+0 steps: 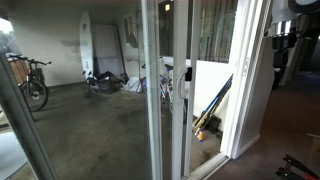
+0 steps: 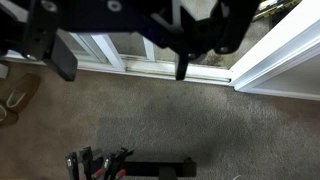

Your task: Slide the glass door to the right

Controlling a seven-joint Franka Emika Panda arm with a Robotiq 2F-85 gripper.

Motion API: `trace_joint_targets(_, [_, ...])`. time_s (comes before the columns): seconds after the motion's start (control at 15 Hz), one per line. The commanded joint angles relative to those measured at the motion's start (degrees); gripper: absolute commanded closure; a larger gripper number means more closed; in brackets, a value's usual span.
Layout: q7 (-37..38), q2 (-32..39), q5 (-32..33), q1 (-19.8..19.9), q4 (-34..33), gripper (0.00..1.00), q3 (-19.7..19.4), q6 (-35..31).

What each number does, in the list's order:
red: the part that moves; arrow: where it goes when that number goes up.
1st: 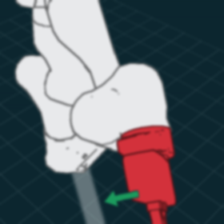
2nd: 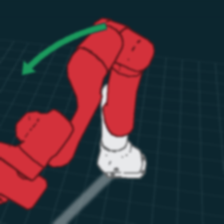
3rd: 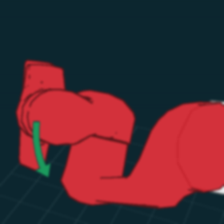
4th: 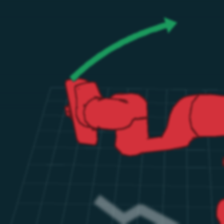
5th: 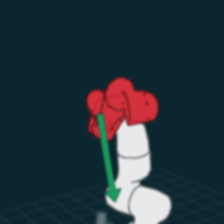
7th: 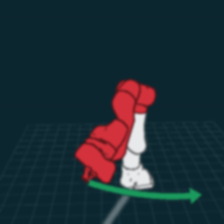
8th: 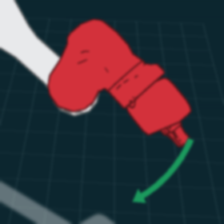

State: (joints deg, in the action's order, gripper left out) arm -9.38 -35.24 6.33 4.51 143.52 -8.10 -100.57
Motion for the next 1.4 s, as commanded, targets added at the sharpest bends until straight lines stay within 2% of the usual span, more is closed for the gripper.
trace_joint_targets(0.0, [-0.07, 0.03, -0.1, 0.16, -0.08, 0.0, 0.15, 0.09])
trace_joint_targets(0.87, [-0.07, 0.03, -0.1, 0.16, -0.08, 0.0, 0.15, 0.09])
trace_joint_targets(0.93, [1.59, 1.37, -0.01, 0.06, -0.11, 0.0, 1.06, -0.42])
trace_joint_targets(1.07, [4.04, 4.29, -0.52, -0.47, -0.2, 0.0, 2.21, -3.78])
trace_joint_targets(1.33, [8.03, 8.12, 0.49, -0.59, 1.29, 0.0, 4.46, -19.14])
